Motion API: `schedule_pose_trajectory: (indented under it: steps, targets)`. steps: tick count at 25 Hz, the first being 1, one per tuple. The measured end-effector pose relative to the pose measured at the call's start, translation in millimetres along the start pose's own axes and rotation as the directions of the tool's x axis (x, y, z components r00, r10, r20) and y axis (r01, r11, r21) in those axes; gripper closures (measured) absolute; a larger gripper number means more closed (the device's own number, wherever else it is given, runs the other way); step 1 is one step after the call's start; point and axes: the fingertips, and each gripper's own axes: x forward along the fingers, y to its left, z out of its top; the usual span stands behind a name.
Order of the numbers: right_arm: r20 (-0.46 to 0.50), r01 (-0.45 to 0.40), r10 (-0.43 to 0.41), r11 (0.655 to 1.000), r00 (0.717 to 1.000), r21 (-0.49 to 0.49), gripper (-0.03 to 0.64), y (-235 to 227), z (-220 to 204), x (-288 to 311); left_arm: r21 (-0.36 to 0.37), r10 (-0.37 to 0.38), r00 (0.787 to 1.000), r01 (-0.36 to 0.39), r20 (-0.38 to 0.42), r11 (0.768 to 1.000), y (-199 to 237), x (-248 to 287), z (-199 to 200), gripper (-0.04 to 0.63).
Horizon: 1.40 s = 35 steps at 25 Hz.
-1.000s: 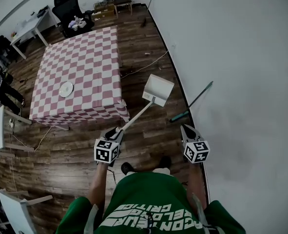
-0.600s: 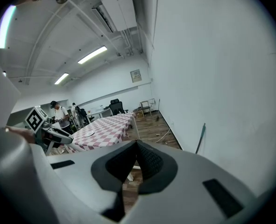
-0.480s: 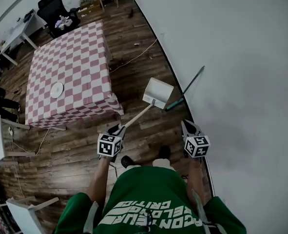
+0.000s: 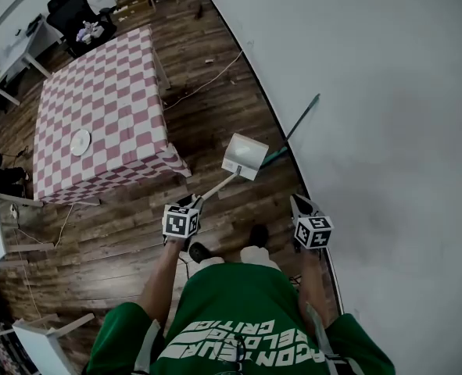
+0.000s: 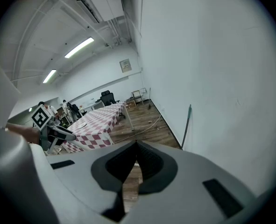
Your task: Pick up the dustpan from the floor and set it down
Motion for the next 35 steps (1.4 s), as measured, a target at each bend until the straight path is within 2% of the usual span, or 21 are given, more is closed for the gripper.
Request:
schedule_pose_trajectory:
  steps: [6, 14, 22, 35]
  targets:
    - [-0.05, -0.013, 0.013, 1.0, 0.999, 0.009, 0.609, -15, -19, 11, -0.006, 0.013, 0.998, -0.014, -0.062, 1.0, 0, 33, -9, 0.486]
    - [-0.122, -0.085, 0.082, 0.996, 0.989, -0.02, 0.609, -22, -32, 60, -0.014, 0.033, 0.987, -0.035, -0.155, 0.999, 6, 85, -7, 0.486]
    - [-0.228, -0.152, 0.137, 0.987, 0.964, -0.047, 0.609, -20, -53, 112, -0.06, 0.072, 0.975, -0.087, -0.209, 0.994, 27, 118, -7, 0.486]
    - [-0.36, -0.198, 0.173, 0.98, 0.917, -0.031, 0.609, -12, -95, 168, -0.025, 0.16, 0.948, -0.173, -0.273, 0.985, 64, 156, -24, 0.486]
